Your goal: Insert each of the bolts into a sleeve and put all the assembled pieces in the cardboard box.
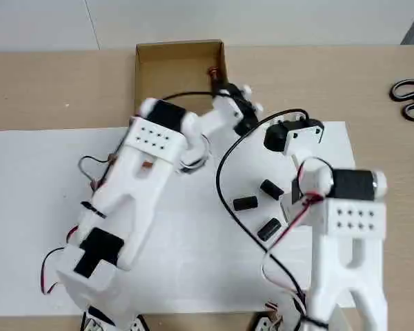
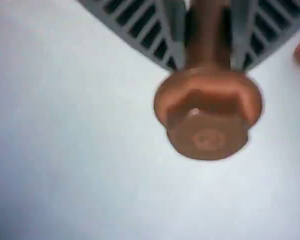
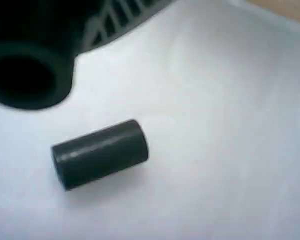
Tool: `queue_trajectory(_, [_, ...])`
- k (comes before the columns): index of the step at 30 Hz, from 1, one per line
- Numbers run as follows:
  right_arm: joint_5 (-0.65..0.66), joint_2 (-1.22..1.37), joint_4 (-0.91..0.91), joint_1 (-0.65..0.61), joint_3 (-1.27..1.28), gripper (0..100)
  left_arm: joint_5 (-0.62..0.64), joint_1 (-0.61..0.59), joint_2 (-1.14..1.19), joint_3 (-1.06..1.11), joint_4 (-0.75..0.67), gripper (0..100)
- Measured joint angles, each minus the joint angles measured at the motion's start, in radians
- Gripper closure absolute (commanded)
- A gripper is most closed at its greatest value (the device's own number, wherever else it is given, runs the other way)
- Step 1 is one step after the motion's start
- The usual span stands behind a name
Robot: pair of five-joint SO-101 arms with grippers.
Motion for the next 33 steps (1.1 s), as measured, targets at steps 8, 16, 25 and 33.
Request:
queue_trajectory(8, [0.0,-0.175,0.017,0.0,0.018,99.5,0.235,-0.066,-0.075,-0.095,0.11,99])
queue_trajectory(16, [0.0,-0.41,0.018,0.0,0.106,99.5,0.281,-0.153,-0.273,-0.097,0.114,99])
queue_trajectory(25, [-0.002,-0.703,-0.064,0.002,0.29,99.6,0.474,-0.227,-0.41,-0.097,0.114,99])
queue_trajectory(33, [-0.002,-0.957,-0.129,0.0,0.422,99.6,0.651,-0.229,-0.528,-0.017,0.114,99])
